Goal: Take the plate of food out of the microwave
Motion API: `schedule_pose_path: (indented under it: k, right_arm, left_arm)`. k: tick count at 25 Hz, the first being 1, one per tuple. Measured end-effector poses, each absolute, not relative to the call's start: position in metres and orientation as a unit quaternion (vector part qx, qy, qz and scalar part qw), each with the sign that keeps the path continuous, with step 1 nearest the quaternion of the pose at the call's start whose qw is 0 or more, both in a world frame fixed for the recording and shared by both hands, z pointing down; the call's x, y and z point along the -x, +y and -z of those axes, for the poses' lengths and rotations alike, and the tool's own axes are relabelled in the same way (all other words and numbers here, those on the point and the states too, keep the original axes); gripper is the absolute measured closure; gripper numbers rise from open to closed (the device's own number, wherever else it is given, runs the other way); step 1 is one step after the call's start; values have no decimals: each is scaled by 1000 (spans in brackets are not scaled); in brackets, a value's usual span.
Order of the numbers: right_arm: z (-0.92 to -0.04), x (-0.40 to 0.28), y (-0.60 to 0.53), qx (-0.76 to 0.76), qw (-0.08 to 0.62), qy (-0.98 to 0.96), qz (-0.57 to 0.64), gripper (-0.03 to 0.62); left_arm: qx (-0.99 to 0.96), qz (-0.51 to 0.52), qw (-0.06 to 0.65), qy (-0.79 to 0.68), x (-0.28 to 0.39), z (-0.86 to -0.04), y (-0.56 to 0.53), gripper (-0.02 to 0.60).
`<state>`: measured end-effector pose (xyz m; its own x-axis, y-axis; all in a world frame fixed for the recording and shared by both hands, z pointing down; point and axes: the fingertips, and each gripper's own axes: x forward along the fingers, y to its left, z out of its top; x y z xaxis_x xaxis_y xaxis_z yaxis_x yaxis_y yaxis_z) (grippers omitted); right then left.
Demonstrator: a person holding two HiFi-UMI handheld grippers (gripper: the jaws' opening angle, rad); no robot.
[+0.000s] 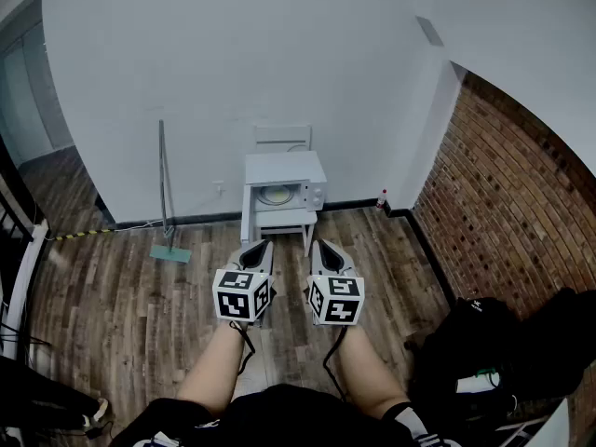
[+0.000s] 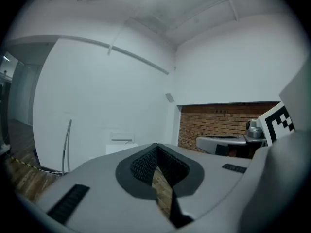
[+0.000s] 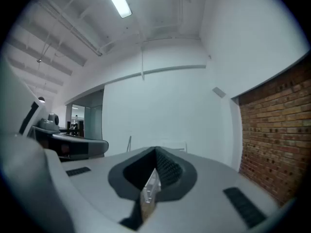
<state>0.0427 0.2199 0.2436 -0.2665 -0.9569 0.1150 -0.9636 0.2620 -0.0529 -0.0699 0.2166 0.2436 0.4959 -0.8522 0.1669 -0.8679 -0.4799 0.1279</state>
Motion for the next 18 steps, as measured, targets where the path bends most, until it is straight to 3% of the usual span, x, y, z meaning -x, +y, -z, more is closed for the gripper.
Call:
schedule_pose_path:
  k: [18]
  right_arm:
    - [-254,-16,194,-638,8,-768,-66,583]
  left_arm:
    - [-880,-42,83,-467,95,-248,180,583]
